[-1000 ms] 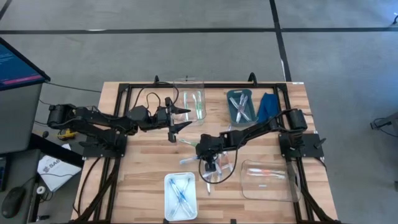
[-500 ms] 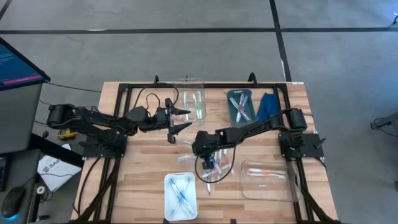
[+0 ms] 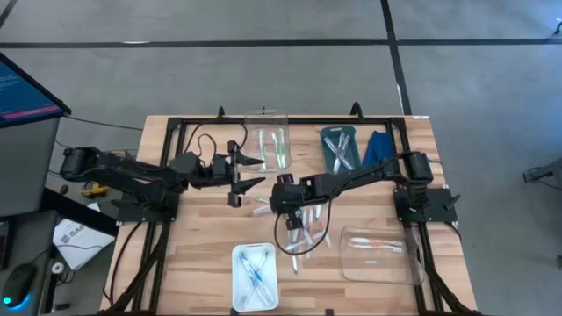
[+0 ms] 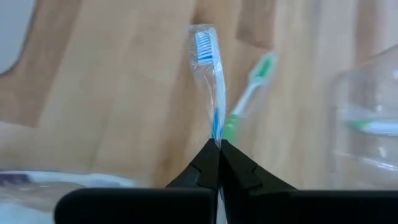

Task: Pick & Place Toothbrushes
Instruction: Put the blue toothbrush into the white bin

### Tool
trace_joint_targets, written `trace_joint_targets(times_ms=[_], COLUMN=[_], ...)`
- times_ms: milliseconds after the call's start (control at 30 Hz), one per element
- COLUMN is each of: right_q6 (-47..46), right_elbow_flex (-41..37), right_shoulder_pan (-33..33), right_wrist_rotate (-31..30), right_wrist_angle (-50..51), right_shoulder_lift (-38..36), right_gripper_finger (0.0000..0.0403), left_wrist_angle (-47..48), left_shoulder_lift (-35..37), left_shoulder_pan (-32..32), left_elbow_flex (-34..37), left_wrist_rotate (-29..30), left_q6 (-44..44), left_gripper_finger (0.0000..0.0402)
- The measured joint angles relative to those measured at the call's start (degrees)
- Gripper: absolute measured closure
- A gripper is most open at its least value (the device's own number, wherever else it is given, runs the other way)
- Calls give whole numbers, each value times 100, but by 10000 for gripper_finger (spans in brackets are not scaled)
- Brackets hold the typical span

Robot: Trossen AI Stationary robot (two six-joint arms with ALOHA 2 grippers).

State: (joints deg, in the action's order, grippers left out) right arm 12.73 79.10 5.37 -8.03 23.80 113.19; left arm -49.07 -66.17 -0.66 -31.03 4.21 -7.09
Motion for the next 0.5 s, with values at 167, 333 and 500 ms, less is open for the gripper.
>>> trace_joint_targets(times_ms=[167, 333, 500], right_q6=[391, 915, 1335], right_elbow_flex=[398, 857, 1212], right_shoulder_pan=[-99, -94, 12], right_wrist_rotate=[-155, -152, -148], right_wrist_angle=[331, 549, 656], right_shoulder_lift=[0, 0, 0], right_gripper_finger=[402, 402, 403], left_wrist_angle=[164, 431, 687], left_shoulder_lift=[279, 531, 853], left_shoulder_pan=[-158, -295, -492], left_elbow_flex=[2, 2, 2], left_wrist_rotate=[1, 0, 2], left_q6=[4, 6, 6], left_gripper_finger=[183, 183, 183])
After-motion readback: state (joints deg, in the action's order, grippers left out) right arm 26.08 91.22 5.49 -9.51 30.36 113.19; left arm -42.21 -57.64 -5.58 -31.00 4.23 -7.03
